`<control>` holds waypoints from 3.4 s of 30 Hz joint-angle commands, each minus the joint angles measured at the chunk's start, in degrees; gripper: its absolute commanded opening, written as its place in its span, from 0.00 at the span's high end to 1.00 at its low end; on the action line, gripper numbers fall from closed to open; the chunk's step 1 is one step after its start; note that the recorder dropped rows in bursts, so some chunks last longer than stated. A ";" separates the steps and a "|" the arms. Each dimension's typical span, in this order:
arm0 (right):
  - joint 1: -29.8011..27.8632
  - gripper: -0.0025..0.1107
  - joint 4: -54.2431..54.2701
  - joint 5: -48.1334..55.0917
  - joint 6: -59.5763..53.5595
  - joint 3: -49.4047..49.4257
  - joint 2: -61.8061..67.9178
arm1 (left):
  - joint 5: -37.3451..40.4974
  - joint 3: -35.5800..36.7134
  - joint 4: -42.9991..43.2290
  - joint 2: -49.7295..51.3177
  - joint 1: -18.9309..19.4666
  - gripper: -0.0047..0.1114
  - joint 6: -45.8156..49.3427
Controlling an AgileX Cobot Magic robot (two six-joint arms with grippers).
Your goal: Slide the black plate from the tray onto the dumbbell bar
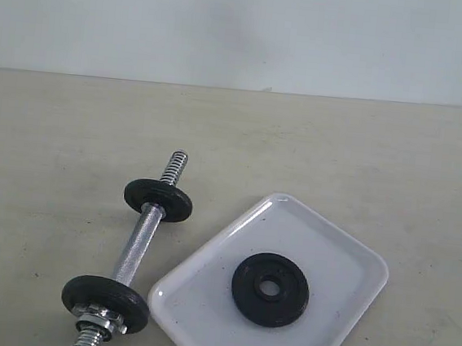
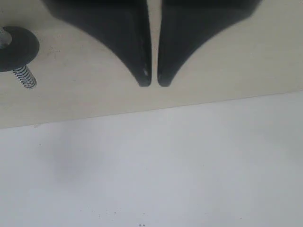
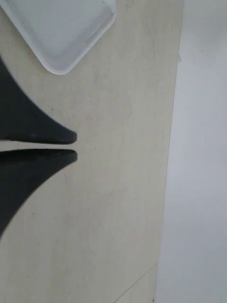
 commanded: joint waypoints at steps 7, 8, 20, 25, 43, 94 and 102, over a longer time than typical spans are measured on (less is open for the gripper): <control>-0.19 0.95 -0.22 -0.58 0.26 -0.01 -0.25 | -0.56 -0.15 0.00 -0.16 -0.43 0.92 0.28; -0.19 0.95 0.03 -0.59 0.26 -0.01 -0.25 | -0.56 -0.15 0.00 -0.16 -0.43 0.92 0.28; -0.19 0.95 0.83 -2.47 0.26 -0.01 -0.25 | -0.56 -0.15 0.00 -0.16 -0.43 0.92 0.28; -0.19 0.95 0.83 -2.47 0.26 -0.01 -0.25 | -0.56 -0.15 0.00 -0.16 -0.43 0.92 0.28; -0.19 0.95 0.83 -2.47 0.26 -0.01 -0.25 | -19.80 -0.15 -28.75 -0.16 -0.43 0.92 -43.21; -0.19 0.95 -4.52 -4.25 6.80 -54.63 22.93 | -30.75 -52.23 99.95 33.32 -0.30 0.92 -105.61; -0.19 0.95 2.95 24.97 8.41 -70.13 38.51 | -37.27 -59.11 99.95 54.92 -0.30 0.92 -112.23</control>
